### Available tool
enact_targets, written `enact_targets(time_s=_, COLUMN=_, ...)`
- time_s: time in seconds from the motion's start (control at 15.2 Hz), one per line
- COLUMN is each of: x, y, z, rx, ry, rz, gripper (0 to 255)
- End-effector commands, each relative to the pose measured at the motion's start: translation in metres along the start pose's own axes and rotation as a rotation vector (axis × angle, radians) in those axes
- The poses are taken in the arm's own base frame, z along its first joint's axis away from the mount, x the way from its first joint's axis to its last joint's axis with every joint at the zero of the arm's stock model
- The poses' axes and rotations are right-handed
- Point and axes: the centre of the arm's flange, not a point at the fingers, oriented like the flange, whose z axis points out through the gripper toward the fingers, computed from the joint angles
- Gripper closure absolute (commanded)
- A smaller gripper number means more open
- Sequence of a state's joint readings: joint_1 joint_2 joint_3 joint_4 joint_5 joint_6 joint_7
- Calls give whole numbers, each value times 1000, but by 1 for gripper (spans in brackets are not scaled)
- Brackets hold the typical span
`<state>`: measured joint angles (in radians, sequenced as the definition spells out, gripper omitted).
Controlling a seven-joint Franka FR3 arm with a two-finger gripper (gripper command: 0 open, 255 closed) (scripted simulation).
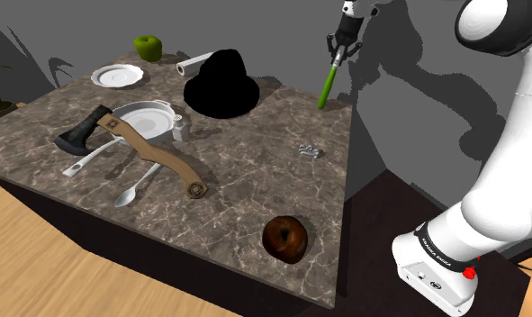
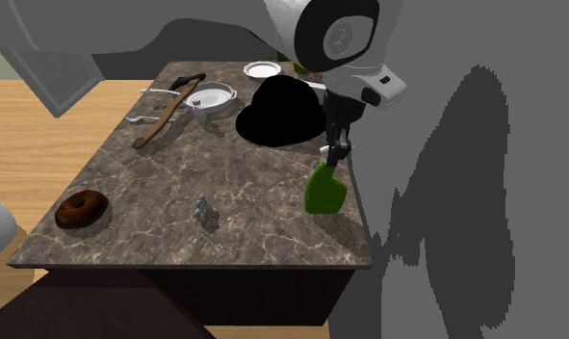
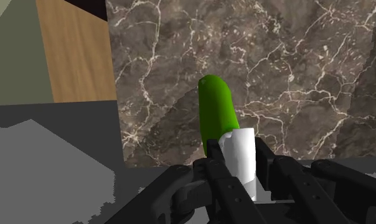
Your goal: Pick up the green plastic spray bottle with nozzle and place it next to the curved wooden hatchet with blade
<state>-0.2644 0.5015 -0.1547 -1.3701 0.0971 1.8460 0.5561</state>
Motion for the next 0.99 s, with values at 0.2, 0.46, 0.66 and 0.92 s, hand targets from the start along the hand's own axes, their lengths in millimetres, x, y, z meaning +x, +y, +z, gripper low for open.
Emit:
enact_targets(time_s=0.2, x=-1, y=-1, z=-25, rx=0, ry=0, rz=0, gripper=255)
enact_targets(time_s=0.46, x=-2, y=-1, z=-47, rx=0, ry=0, rz=0, gripper=255)
enact_targets(time_s=0.66, x=-2, y=-1, z=-62, rx=0, ry=0, rz=0, gripper=255)
enact_targets(time_s=0.92, x=-2, y=-1, z=-84, rx=0, ry=0, rz=0, gripper=255)
